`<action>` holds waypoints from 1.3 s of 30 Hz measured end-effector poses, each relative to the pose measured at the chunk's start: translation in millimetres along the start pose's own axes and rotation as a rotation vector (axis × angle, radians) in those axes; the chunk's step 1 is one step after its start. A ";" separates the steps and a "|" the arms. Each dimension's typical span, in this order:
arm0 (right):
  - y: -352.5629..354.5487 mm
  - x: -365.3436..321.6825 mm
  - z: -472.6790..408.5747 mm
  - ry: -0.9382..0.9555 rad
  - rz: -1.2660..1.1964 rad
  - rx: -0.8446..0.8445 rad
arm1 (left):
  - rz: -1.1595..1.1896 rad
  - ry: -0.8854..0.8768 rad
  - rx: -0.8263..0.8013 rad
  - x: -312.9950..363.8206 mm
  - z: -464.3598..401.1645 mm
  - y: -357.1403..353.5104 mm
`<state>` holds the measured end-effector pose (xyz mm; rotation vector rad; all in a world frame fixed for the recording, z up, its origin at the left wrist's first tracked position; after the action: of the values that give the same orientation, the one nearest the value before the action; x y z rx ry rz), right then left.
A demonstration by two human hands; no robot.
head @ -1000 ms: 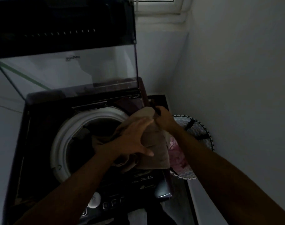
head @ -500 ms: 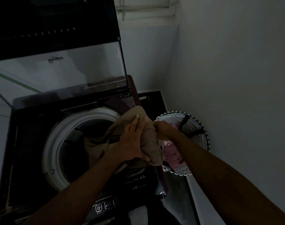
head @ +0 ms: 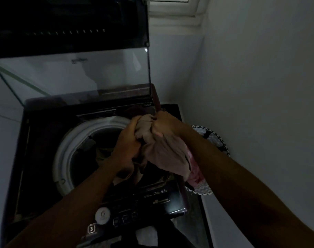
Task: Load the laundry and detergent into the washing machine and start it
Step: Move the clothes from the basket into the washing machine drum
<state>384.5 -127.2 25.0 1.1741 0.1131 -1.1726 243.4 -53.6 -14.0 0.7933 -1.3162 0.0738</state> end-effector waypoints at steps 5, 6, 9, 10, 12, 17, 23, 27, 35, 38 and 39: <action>-36.9 -67.4 -20.2 0.062 -0.018 -0.042 | 0.019 0.039 0.239 -25.6 12.2 67.8; -46.2 -80.5 -22.6 0.089 -0.012 -0.039 | -0.024 0.054 0.274 -32.7 15.1 78.6; -76.2 -106.6 -28.3 0.170 0.003 -0.031 | -0.159 0.127 0.278 -73.5 25.0 94.8; -85.4 -111.1 -29.1 0.186 0.039 -0.033 | -0.204 0.170 0.255 -87.9 28.1 98.0; -101.3 -112.3 -27.9 0.212 0.105 -0.037 | -0.311 0.227 0.141 -97.5 39.8 98.5; -147.9 -69.2 -34.5 0.078 0.181 -0.189 | -0.460 0.336 -0.206 -113.6 68.8 85.5; -155.0 -30.4 -37.2 0.082 0.256 -0.319 | -0.329 0.231 -0.141 -86.6 67.6 62.1; -106.8 -30.6 -25.2 0.298 0.352 0.104 | -0.390 0.151 -0.163 -74.6 37.7 33.9; -35.6 38.9 -8.5 0.132 0.394 0.195 | -0.326 -0.063 -0.245 -18.1 -9.3 -34.8; -27.4 77.7 -4.8 0.073 0.065 0.024 | -0.357 -0.164 -0.279 -11.4 -19.7 -50.9; -26.6 91.3 -3.2 0.065 -0.039 -0.064 | -0.381 -0.151 -0.324 -6.4 -20.3 -53.8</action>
<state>407.2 -181.8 -49.6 1.1586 0.2218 -1.1569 284.0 -79.7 -45.9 0.7666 -1.2551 -0.4996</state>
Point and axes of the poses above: each hand's wrist, its own z-axis away from the middle knuckle, its own y-axis out of the back of the hand, x = y × z, the point moved 3 cm from there along -z, towards the middle knuckle, and after that the axes turned 2 degrees about y, right-handed, at the moved point
